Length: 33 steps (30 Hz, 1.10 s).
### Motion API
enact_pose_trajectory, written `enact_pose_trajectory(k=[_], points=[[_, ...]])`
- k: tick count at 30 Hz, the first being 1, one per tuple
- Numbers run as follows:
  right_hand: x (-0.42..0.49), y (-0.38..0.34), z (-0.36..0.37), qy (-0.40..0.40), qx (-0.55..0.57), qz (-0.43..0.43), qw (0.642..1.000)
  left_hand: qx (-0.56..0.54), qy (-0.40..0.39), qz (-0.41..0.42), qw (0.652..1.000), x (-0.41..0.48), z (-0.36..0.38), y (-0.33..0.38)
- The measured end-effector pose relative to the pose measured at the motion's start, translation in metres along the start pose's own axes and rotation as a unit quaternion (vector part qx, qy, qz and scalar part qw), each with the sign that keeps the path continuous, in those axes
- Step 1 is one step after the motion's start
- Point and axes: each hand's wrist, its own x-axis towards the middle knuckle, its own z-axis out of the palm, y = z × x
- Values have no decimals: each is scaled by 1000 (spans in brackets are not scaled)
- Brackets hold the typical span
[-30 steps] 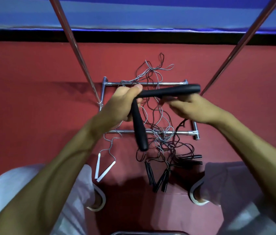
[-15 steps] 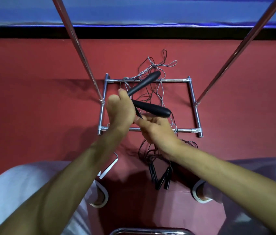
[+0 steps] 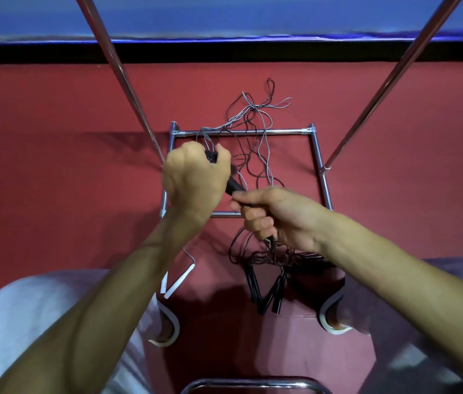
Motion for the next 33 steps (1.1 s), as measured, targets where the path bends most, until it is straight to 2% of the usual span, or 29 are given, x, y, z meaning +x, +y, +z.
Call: enact_pose_trajectory(k=[2, 3, 5, 6, 7, 8, 10, 12, 15, 20, 21, 24, 26, 28, 30, 33], points=[[0, 4, 0, 51, -168, -88, 981, 47, -25, 41, 998, 0, 1, -4], [0, 5, -2, 77, -287, -144, 944, 64, -68, 42, 995, 0, 0, -6], [-2, 4, -12, 112, -530, -232, 808, 89, -157, 28, 983, 2, 0, -9], [-4, 2, -17, 112, -611, -254, 741, 100, -192, 23, 976, 4, -2, -9], [-6, -1, -22, 105, -657, -268, 697, 108, -224, 17, 968, 5, -3, -8], [-8, -5, -24, 97, -676, -277, 676, 113, -253, 11, 961, 5, -4, -6], [-9, -10, -27, 89, -681, -289, 666, 114, -308, -3, 945, 7, -6, -3], [-7, -12, -29, 90, -674, -301, 668, 115, -349, -12, 930, 9, -8, -3], [-4, -16, -35, 75, -650, -305, 692, 109, -383, -19, 917, 12, -9, -5], [-5, -22, -39, 46, -656, -337, 674, 77, -435, -26, 897, 11, -14, -1], [-5, -24, -40, 32, -642, -333, 690, 63, -447, -24, 892, 11, -16, 1], [-7, -33, -46, -10, -551, -276, 788, -27, -500, -40, 865, 10, -21, 3], [-10, -36, -46, -28, -493, -252, 832, -128, -545, -81, 824, 10, -23, 3], [-11, -36, -45, -22, -449, -257, 856, -216, -579, -126, 776, 11, -27, 4], [-12, -35, -41, -7, -418, -256, 871, -273, -592, -143, 744, 11, -31, 6], [-11, -31, -37, -6, -356, -238, 904, -322, -583, -149, 731, 11, -35, 9]])
